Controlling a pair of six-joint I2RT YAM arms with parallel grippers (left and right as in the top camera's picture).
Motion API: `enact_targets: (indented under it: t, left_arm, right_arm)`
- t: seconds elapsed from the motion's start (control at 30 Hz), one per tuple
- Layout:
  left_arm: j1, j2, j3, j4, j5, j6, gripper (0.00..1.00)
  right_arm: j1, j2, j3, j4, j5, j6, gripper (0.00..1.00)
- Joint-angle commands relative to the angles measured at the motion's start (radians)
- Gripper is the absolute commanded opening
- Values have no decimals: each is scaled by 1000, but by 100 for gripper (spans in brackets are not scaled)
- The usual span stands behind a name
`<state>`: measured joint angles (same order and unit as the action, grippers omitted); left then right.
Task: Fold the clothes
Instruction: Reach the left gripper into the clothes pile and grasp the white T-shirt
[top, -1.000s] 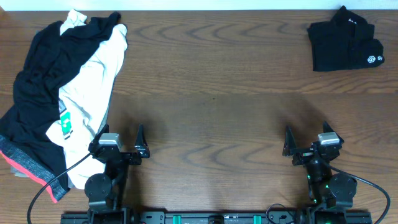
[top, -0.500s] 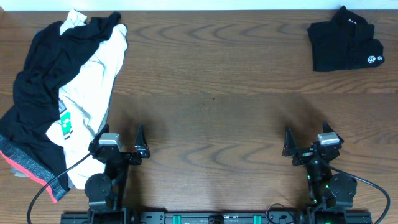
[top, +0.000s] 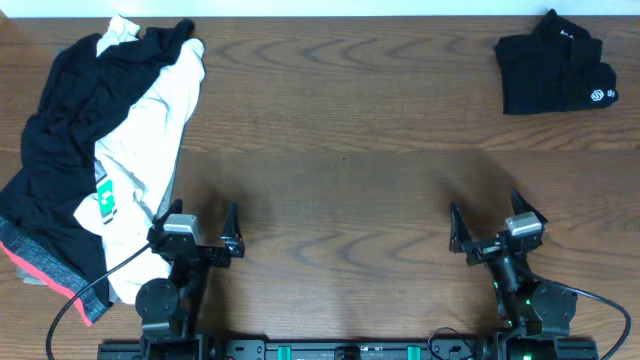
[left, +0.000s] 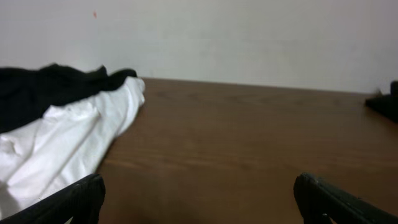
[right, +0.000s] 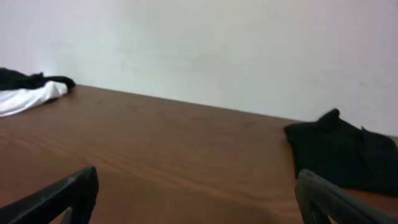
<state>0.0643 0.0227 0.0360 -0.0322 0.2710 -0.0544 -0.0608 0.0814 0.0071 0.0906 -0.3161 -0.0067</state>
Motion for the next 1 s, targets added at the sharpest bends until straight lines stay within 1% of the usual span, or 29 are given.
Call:
enact_targets:
  t: [0.0, 0.1, 0.27, 0.4, 0.5, 0.6, 0.7, 0.83, 0.9, 0.97]
  left_arm:
    - [-3, 56, 75, -9, 31, 4, 98]
    - [-3, 154, 150, -9, 31, 5, 98]
    - [-3, 404, 332, -22, 32, 5, 98]
    - [-3, 629, 528, -107, 31, 5, 98]
    - [-3, 800, 692, -210, 31, 6, 98]
    - [-2, 976, 878, -350, 29, 11, 98]
    - [-2, 1132, 1060, -499, -6, 16, 98]
    - [-2, 1302, 1262, -655, -10, 92, 98]
    - [-2, 1366, 1327, -693, -10, 103, 98]
    - [-2, 1403, 1344, -688, 2, 103, 98]
  right_arm:
    - [-4, 100, 36, 37, -51, 17, 99]
    - [-4, 238, 122, 64, -60, 16, 99]
    - [-4, 512, 344, 75, -117, -26, 99]
    - [-4, 731, 543, 74, -178, -28, 99]
    - [-3, 901, 692, 56, -240, -28, 99]
    - [-2, 1063, 846, -43, -261, -28, 99]
    - [11, 1207, 990, -166, -261, -35, 99]
    - [44, 1360, 1154, -324, -260, -66, 99]
    - [63, 1421, 1220, -406, -260, -108, 99]
    - [79, 1466, 1262, -459, -260, -131, 98]
